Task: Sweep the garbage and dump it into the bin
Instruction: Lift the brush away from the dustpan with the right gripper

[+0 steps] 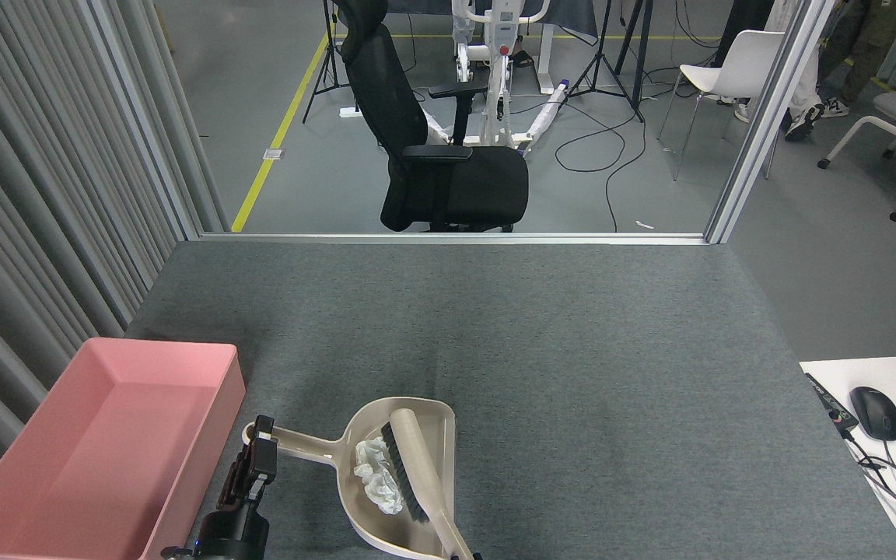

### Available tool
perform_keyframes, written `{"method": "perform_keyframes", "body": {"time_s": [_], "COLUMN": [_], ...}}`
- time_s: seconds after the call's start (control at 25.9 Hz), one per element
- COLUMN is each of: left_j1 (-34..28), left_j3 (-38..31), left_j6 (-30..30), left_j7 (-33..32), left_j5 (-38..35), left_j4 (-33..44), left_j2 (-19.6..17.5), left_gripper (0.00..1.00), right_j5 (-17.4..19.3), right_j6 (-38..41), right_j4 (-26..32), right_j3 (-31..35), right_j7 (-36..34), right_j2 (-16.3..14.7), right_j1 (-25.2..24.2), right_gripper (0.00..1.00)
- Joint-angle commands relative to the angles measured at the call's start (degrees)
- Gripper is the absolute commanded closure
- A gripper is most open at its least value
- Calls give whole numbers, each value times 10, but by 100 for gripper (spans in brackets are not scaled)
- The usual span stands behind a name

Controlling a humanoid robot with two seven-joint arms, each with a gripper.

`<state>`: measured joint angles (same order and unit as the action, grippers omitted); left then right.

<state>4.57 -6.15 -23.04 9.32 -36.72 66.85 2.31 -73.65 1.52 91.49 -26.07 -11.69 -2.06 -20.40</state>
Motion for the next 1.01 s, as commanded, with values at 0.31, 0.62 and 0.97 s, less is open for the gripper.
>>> {"method": "perform_keyframes", "body": {"time_s": [0.31, 0.62, 0.97], "left_j1": [0, -5, -7], "left_j3": [0, 0, 1], "left_j6": [0, -1, -1], "left_j7": [0, 0, 0], "left_j5": [1, 1, 1], "left_j4": [0, 8, 8], "left_j2": [0, 0, 4], "left_gripper": [69, 69, 69], "right_j5": [2, 3, 3], "right_j6": [44, 132, 146], "right_j4": [27, 7, -23], "right_j3": [210, 358, 371], "right_j7": [-27, 22, 26], "right_j2": [-49, -80, -99], "right_j1": [-1, -2, -6], "right_gripper": [100, 100, 44]}}
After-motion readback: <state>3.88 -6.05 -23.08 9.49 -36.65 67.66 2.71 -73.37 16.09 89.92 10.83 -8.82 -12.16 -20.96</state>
